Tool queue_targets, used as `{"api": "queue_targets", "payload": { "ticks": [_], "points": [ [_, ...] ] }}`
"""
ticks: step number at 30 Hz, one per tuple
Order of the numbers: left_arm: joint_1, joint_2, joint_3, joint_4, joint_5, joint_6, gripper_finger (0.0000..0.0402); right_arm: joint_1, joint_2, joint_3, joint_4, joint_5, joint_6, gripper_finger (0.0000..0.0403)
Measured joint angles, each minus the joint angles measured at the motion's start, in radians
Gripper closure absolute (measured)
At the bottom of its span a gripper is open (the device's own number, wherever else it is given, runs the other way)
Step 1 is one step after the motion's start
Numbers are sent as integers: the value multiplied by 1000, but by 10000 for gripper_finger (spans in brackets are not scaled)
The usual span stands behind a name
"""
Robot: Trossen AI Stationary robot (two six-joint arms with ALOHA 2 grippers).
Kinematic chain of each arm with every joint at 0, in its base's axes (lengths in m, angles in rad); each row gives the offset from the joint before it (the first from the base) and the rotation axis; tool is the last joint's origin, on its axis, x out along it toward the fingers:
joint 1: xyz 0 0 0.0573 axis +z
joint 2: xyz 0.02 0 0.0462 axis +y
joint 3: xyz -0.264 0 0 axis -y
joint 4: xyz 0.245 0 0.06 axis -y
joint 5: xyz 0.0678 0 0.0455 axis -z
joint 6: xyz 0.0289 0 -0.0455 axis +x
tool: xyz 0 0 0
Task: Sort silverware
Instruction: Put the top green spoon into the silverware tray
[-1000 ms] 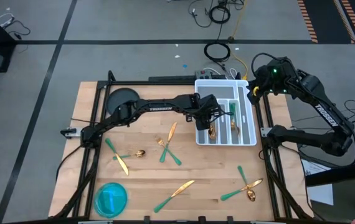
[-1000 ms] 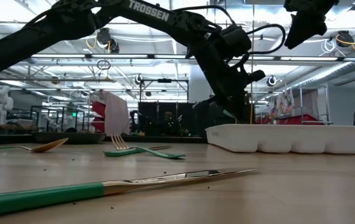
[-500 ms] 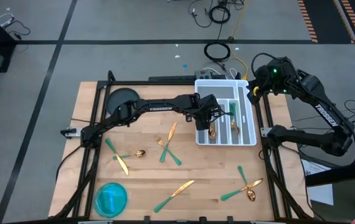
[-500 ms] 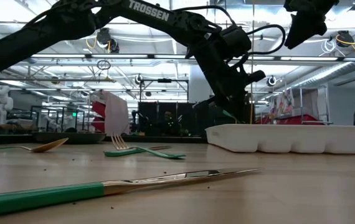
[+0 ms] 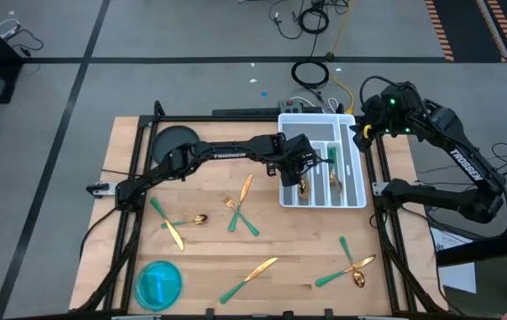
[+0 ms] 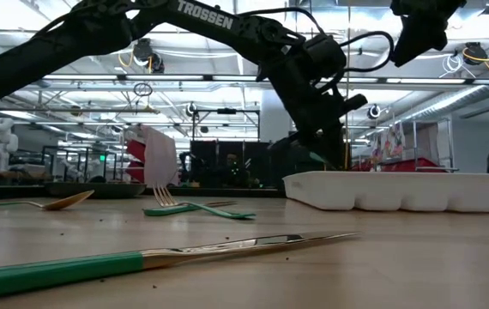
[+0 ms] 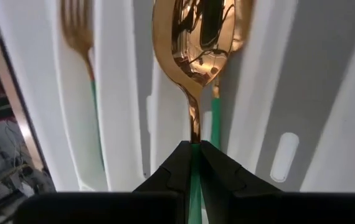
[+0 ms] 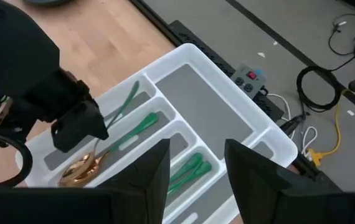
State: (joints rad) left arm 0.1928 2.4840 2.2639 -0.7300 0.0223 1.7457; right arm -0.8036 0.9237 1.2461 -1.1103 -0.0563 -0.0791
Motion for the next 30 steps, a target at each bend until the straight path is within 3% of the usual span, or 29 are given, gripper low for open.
{"api": "queue_targets", "payload": {
  "ticks": [12,19,30],
  "points": [
    [-9,-2,0,-53,-29,-31,372,0,-1,0,-15,-6,-11,242],
    [-12,-2,0,-80,-41,-4,372,13,14,-3,-21,-117,76,216],
    [-13,-2,0,-47,-70,-29,372,108,3,-131,36,-130,127,218]
  ]
}}
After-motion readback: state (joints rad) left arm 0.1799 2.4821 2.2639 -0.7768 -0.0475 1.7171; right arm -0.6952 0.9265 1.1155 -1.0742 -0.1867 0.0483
